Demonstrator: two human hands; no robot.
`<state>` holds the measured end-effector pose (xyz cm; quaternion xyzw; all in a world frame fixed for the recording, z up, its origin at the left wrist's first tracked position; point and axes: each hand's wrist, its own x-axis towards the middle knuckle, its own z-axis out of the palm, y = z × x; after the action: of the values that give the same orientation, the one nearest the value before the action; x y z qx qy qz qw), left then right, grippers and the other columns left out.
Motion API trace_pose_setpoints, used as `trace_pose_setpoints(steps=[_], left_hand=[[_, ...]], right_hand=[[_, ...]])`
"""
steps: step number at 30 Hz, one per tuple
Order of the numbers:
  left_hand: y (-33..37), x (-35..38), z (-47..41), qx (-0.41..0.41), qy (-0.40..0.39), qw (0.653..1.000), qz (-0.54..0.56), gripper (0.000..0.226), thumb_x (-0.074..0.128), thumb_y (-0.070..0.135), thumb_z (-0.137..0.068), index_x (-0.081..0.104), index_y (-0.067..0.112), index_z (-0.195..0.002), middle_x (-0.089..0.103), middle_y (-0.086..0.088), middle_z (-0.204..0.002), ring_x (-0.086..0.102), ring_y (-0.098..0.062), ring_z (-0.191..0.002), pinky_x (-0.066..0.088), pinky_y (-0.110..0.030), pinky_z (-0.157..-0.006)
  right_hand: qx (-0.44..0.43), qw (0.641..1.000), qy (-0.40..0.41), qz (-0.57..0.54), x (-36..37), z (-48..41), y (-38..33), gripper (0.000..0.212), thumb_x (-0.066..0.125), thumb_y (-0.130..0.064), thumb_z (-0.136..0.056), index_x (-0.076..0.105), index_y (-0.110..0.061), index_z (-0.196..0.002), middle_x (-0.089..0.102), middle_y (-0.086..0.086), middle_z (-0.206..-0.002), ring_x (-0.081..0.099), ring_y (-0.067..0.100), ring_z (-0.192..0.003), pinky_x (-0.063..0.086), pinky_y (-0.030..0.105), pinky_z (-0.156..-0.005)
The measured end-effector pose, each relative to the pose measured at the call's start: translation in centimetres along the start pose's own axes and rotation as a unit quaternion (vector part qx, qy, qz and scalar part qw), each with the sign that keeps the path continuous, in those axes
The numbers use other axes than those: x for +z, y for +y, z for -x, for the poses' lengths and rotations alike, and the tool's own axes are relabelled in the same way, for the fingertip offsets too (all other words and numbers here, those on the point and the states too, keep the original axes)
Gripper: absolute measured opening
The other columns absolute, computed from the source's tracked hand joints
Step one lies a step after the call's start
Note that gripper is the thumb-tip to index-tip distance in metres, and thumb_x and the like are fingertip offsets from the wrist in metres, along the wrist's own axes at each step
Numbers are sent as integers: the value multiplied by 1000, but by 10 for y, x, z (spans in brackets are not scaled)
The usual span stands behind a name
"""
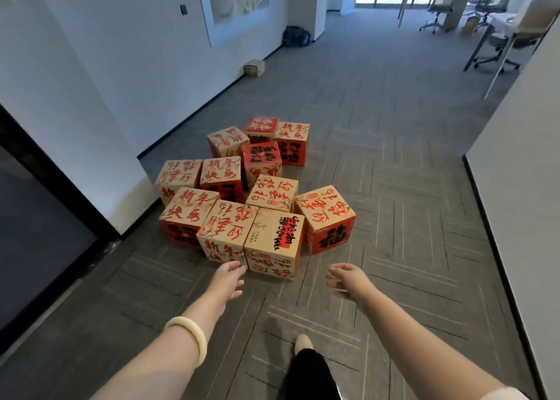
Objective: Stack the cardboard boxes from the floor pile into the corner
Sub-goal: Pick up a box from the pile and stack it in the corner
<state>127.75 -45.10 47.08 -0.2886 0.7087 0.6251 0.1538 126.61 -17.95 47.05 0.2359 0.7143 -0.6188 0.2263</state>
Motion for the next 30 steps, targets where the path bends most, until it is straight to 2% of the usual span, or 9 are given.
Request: trace_pose_setpoints(steps=[7, 10, 15, 17, 20, 24, 25, 28, 30], left_hand=[[58, 30, -163, -48, 31, 998, -16, 44, 50, 21, -95, 40, 11, -137, 48, -11, -134, 48, -24, -118, 45, -35, -91], [75, 38, -225, -74, 43, 996, -10, 44, 52, 22, -95, 40, 12, -136, 48, -10, -135, 46, -26, -124, 43, -38, -97], [74, 46, -318, -117, 48, 992, -12, 46, 54, 23, -94, 40, 13, -137, 47, -10, -134, 46, -24, -122, 43, -36, -96], [64, 47, -361, -135, 44, 990, -6, 48, 54, 23, -94, 39, 13, -138, 47, -9, -134, 45, -24, -122, 43, -35, -96], [33, 51, -433, -164, 40, 986, -8, 51, 55, 24, -93, 36, 13, -140, 46, -9, -136, 43, -25, -126, 41, -36, -99], [-30, 59, -531, -198, 33, 979, -45, 58, 56, 30, -92, 32, 14, -142, 42, -7, -141, 40, -26, -130, 36, -43, -108], [-47, 62, -554, -202, 31, 977, -55, 61, 57, 31, -91, 30, 14, -143, 42, -7, -141, 40, -26, -130, 36, -43, -109], [-96, 68, -616, -209, 31, 975, -67, 61, 58, 32, -90, 33, 14, -142, 45, -5, -140, 40, -25, -130, 36, -44, -108], [-124, 69, -648, -213, 42, 974, -64, 60, 60, 32, -89, 35, 14, -140, 47, -4, -138, 41, -26, -129, 34, -43, -109]], right_hand=[[55, 998, -14, 18, 9, -182, -62, 12, 50, -19, -96, 56, -12, -104, 62, 4, -89, 58, 18, -79, 49, 31, -73], [79, 996, -22, 33, 14, -247, -83, 10, 51, -21, -95, 57, -13, -99, 63, 6, -95, 59, 19, -81, 49, 31, -72], [114, 991, -22, 67, 35, -345, -87, 9, 53, -25, -94, 57, -20, -88, 62, 6, -99, 61, 21, -91, 49, 32, -76], [126, 989, -23, 74, 47, -385, -76, 9, 54, -27, -94, 57, -19, -92, 62, 6, -101, 61, 21, -92, 50, 35, -82], [145, 985, -17, 88, 69, -449, -44, 21, 57, -29, -92, 57, -14, -106, 62, 8, -107, 60, 21, -92, 51, 39, -86], [167, 981, -10, 98, 105, -534, 10, 44, 62, -27, -89, 47, -5, -124, 56, 11, -110, 56, 21, -86, 51, 33, -67], [172, 980, -4, 103, 114, -555, 25, 51, 64, -27, -88, 43, -4, -129, 54, 12, -112, 54, 21, -85, 52, 35, -68], [179, 973, 27, 145, 138, -614, 72, 72, 69, -35, -82, 34, -6, -138, 48, 11, -131, 55, 24, -102, 51, 46, -90], [188, 966, 59, 166, 150, -644, 101, 80, 73, -40, -77, 33, -9, -139, 45, 11, -137, 51, 28, -118, 47, 49, -97]])
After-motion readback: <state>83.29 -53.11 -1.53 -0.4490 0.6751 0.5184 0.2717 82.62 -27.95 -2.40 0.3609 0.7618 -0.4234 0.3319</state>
